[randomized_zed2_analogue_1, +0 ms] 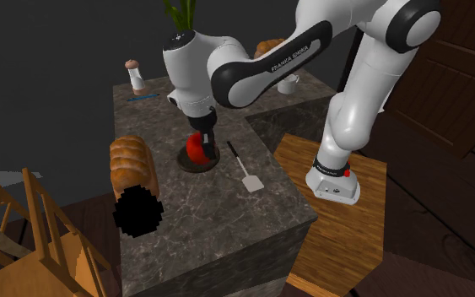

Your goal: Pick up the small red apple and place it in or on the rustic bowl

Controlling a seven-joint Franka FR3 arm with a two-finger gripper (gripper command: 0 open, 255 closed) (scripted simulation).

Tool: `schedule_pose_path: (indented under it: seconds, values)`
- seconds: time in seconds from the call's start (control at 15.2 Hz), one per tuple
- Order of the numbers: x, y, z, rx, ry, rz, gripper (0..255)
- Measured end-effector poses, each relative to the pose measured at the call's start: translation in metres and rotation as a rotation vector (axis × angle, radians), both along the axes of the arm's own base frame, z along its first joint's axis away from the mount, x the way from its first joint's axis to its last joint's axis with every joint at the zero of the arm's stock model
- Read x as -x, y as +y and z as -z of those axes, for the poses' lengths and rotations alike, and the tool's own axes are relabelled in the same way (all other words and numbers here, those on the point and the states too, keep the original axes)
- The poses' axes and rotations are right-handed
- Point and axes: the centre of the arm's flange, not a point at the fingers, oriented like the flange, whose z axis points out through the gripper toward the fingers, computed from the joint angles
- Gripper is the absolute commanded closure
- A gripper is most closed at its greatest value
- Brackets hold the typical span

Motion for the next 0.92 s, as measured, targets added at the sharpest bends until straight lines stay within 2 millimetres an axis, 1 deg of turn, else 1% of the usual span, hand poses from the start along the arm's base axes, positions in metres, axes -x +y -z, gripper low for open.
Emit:
schedule_pose_path:
  seconds: [0.2,0.33,0.53,0.66,0.92]
  values:
    - [-0.027,-0.025,-0.004,0.000,0.000,0.001,255]
    - [-0.049,-0.046,-0.003,0.000,0.000,0.001,255]
    - [-0.079,-0.071,-0.011,0.000,0.001,0.000,255]
    - [-0.087,-0.082,-0.006,0.000,0.000,0.000,255]
    - [-0.090,-0.083,0.015,0.000,0.001,0.000,255]
